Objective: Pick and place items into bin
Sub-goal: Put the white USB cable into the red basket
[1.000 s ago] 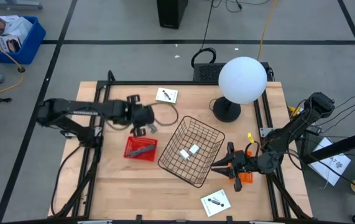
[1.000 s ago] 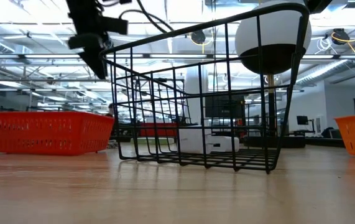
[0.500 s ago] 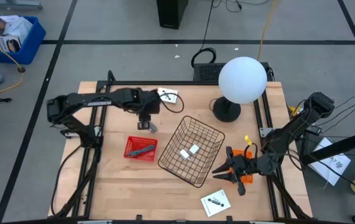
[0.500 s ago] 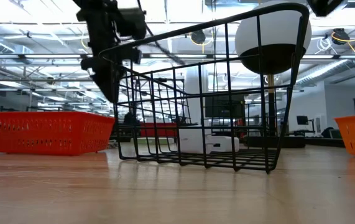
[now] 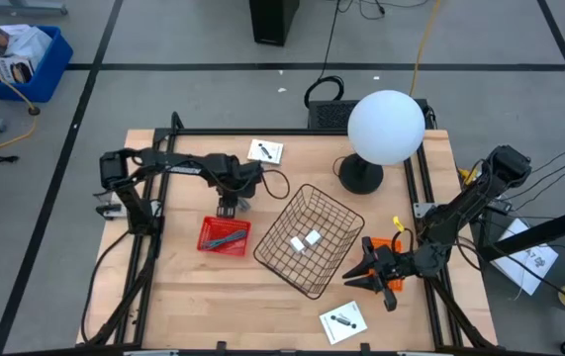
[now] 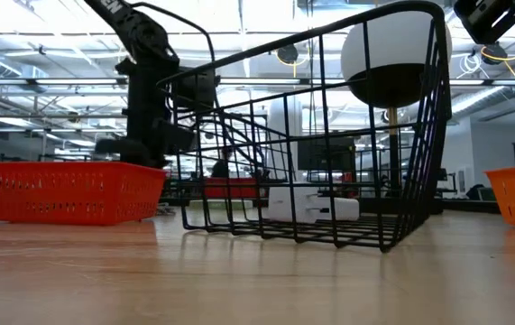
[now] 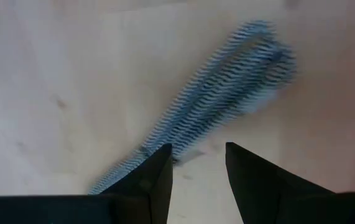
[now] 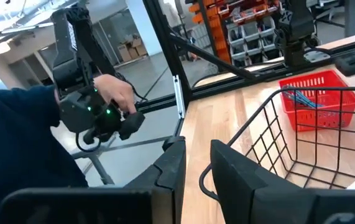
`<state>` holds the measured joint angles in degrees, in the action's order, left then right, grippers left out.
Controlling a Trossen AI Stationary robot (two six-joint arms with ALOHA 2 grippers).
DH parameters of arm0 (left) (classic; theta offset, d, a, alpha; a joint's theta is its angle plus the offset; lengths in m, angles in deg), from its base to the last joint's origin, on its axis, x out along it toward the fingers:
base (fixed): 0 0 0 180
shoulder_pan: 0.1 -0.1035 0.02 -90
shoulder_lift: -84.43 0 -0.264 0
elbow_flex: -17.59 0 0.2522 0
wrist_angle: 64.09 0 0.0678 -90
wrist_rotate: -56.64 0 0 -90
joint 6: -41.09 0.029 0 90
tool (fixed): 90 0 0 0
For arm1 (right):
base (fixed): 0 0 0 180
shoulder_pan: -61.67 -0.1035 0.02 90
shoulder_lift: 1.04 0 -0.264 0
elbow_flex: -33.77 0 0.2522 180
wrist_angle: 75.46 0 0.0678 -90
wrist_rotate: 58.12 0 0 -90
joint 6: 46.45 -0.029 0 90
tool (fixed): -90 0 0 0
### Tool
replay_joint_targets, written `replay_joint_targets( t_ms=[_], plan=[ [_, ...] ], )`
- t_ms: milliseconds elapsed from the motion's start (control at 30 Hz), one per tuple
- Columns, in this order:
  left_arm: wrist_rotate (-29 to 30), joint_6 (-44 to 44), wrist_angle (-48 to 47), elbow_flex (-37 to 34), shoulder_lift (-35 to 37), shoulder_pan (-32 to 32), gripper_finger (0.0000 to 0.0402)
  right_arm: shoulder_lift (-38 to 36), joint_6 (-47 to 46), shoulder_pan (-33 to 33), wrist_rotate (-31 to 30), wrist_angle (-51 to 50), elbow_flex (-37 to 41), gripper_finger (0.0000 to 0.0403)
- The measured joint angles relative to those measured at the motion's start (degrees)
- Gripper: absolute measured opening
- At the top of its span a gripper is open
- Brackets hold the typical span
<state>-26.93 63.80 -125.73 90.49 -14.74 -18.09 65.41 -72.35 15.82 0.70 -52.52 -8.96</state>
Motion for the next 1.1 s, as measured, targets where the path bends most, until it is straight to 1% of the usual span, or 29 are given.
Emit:
replay_joint_targets(
  t_ms=[67,200,300,400,533,633,700,767,800,833,933,1000,1100],
  plan=[
    [2.77,0.61,1.75,-0.86,0.02,-0.06,0.0154,0.0,0.16,0.0,0.0,-0.04,0.0,0.0071],
    [4.94,1.96,4.11,-1.37,0.02,-0.04,0.0154,0.0,0.2,0.0,-0.07,0.13,0.0,0.0071],
    [5.11,3.2,7.55,-2.58,0.02,-0.14,0.0154,0.0,0.69,0.0,-0.11,0.39,0.0,0.0071],
    [3.54,3.87,12.6,-4.91,0.06,-0.09,0.0154,0.0,1.42,0.0,-0.16,0.38,0.0,0.0071],
    [3.57,4.36,14.41,-6.67,0.44,-0.04,0.015,0.0,1.62,0.0,-0.22,0.78,0.0,0.0071],
    [3.79,0.13,13.12,-6.15,0.48,-0.04,0.0121,0.0,2.72,0.0,-0.22,1.12,0.0,0.0071],
    [4.87,-2.39,11.47,-5.6,0.56,-0.04,0.0084,0.0,3.5,0.04,-0.26,1.28,0.0,0.0071],
    [5.23,-3.53,10.26,-5.0,0.52,-0.09,0.0036,0.0,3.64,0.23,-0.26,1.26,0.0,0.0071],
    [5.37,-4.08,9.76,-4.56,0.53,-0.05,0.0021,0.0,3.56,0.38,-0.26,1.36,0.0,0.007],
    [5.84,-4.76,9.54,-4.35,0.55,0.06,0.0016,0.0,3.21,0.46,-0.28,1.58,0.0,0.007],
    [7.8,-6.77,8.1,-4.23,0.55,0.14,0.0022,0.0,2.68,0.46,-0.28,1.67,0.0,0.007],
    [10.04,-7.4,6.69,-4.23,0.76,0.34,0.0018,0.0,2.63,0.46,-0.28,1.87,0.0,0.007],
    [11.25,-9.05,3.56,-4.22,3.03,1.0,0.0009,0.0,2.76,0.47,-0.3,2.12,0.0,0.007]
  ],
)
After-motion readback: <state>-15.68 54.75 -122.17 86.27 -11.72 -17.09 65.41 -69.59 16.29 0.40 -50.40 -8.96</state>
